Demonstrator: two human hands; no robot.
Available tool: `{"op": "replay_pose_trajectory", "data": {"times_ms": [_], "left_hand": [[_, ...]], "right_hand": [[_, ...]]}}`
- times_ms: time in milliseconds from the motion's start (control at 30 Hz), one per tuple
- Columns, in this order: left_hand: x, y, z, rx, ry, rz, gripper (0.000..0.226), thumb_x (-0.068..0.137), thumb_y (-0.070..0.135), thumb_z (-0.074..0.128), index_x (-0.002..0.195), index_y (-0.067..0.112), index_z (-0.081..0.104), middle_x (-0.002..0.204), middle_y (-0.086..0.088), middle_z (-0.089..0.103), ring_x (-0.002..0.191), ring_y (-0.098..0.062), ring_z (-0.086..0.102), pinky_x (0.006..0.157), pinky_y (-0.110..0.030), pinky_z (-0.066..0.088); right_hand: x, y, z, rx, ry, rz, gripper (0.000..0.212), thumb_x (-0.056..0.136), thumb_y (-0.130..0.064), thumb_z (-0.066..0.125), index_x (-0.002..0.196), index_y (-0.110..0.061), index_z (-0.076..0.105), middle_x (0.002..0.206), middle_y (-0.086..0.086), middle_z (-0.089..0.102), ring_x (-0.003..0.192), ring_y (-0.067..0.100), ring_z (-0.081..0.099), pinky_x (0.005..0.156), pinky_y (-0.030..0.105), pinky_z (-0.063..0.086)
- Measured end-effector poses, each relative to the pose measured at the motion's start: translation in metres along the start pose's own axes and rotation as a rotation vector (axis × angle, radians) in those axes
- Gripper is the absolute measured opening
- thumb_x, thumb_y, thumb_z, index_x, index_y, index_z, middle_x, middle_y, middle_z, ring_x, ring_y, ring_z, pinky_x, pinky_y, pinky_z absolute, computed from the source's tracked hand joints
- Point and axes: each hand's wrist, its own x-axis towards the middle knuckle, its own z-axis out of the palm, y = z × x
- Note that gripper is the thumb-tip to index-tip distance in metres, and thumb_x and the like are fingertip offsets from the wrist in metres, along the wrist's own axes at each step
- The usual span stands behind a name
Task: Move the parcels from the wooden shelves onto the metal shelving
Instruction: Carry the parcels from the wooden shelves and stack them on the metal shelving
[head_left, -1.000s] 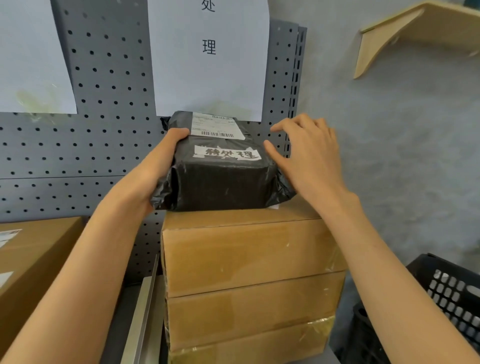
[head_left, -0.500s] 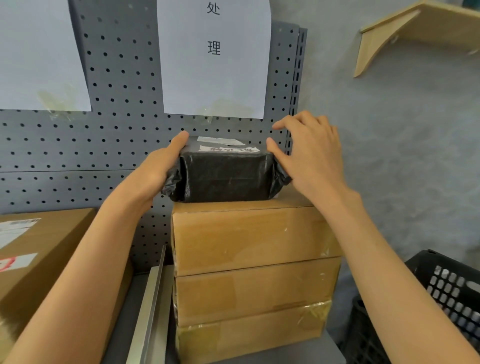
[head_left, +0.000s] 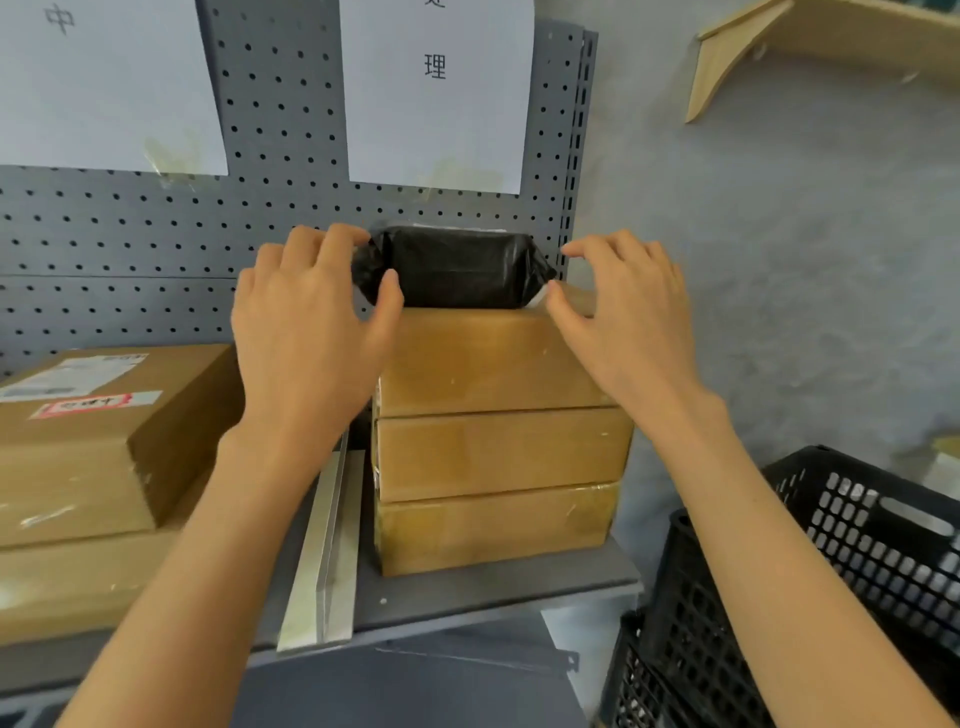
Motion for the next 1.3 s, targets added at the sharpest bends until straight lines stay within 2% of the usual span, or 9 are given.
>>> {"op": "replay_pose_trajectory", "data": {"times_ms": [67,167,367,533,700,933,1133,1300], "left_hand": [[-0.02,0.002,-0.01,0.062,0.006,0.065,0.034,0.092,0.03,0.053,0.11,0.003,0.062,0.095,-0.02,0.064,0.084,-0.039,0.058,0.068,-0.044,0.044],[-0.056,0.001,-0.029,0.119,-0.02,0.069,0.031,0.089,0.027,0.055,0.104,0.002,0.064,0.087,-0.02,0.064,0.077,-0.039,0.058,0.065,-0.043,0.044],[-0.134,0.001,-0.07,0.18,-0.148,0.041,0.027,0.086,0.025,0.056,0.096,0.003,0.067,0.083,-0.017,0.065,0.071,-0.038,0.057,0.059,-0.039,0.041],[-0.168,-0.002,-0.109,0.196,-0.206,-0.015,0.028,0.086,0.028,0.052,0.093,0.005,0.067,0.082,-0.014,0.065,0.074,-0.037,0.057,0.057,-0.034,0.036],[-0.189,-0.019,-0.153,0.249,-0.229,-0.059,0.028,0.086,0.027,0.053,0.095,0.005,0.067,0.086,-0.013,0.067,0.075,-0.037,0.059,0.062,-0.039,0.043],[-0.207,-0.063,-0.228,0.444,-0.217,-0.174,0.021,0.085,0.02,0.066,0.098,0.004,0.067,0.088,-0.016,0.067,0.078,-0.039,0.06,0.066,-0.043,0.046],[-0.218,-0.107,-0.285,0.582,-0.182,-0.302,0.024,0.089,0.025,0.063,0.101,0.004,0.067,0.092,-0.016,0.068,0.084,-0.038,0.06,0.073,-0.044,0.046],[-0.227,-0.158,-0.343,0.683,-0.128,-0.41,0.028,0.09,0.029,0.06,0.107,0.008,0.066,0.102,-0.014,0.067,0.093,-0.034,0.06,0.079,-0.044,0.046]], "right_hand": [[-0.02,-0.005,-0.007,-0.007,-0.005,-0.01,0.029,0.092,-0.028,0.055,0.115,-0.012,0.062,0.107,0.008,0.06,0.098,0.028,0.052,0.085,0.038,0.037],[-0.056,-0.014,-0.017,-0.014,-0.012,-0.021,0.027,0.092,-0.027,0.057,0.112,-0.01,0.063,0.105,0.009,0.06,0.097,0.029,0.052,0.083,0.04,0.039],[-0.141,-0.028,-0.03,-0.028,-0.092,-0.015,0.025,0.085,-0.024,0.063,0.105,-0.009,0.067,0.097,0.011,0.062,0.09,0.034,0.055,0.078,0.042,0.042],[-0.172,-0.05,-0.044,0.026,-0.131,-0.023,0.024,0.085,-0.024,0.064,0.104,-0.009,0.068,0.096,0.011,0.063,0.089,0.033,0.055,0.077,0.043,0.042],[-0.184,-0.083,-0.049,0.109,-0.165,-0.061,0.024,0.089,-0.027,0.061,0.106,-0.01,0.067,0.1,0.01,0.062,0.091,0.031,0.054,0.08,0.042,0.04],[-0.195,-0.17,-0.035,0.281,-0.196,-0.187,0.022,0.087,-0.026,0.062,0.101,-0.01,0.067,0.096,0.009,0.062,0.086,0.03,0.054,0.073,0.039,0.039],[-0.194,-0.255,-0.022,0.432,-0.215,-0.304,0.023,0.087,-0.027,0.065,0.102,-0.01,0.068,0.098,0.008,0.064,0.089,0.03,0.055,0.077,0.041,0.041],[-0.198,-0.35,-0.007,0.546,-0.221,-0.413,0.022,0.086,-0.026,0.065,0.098,-0.008,0.068,0.093,0.009,0.063,0.084,0.03,0.055,0.071,0.039,0.041]]}}
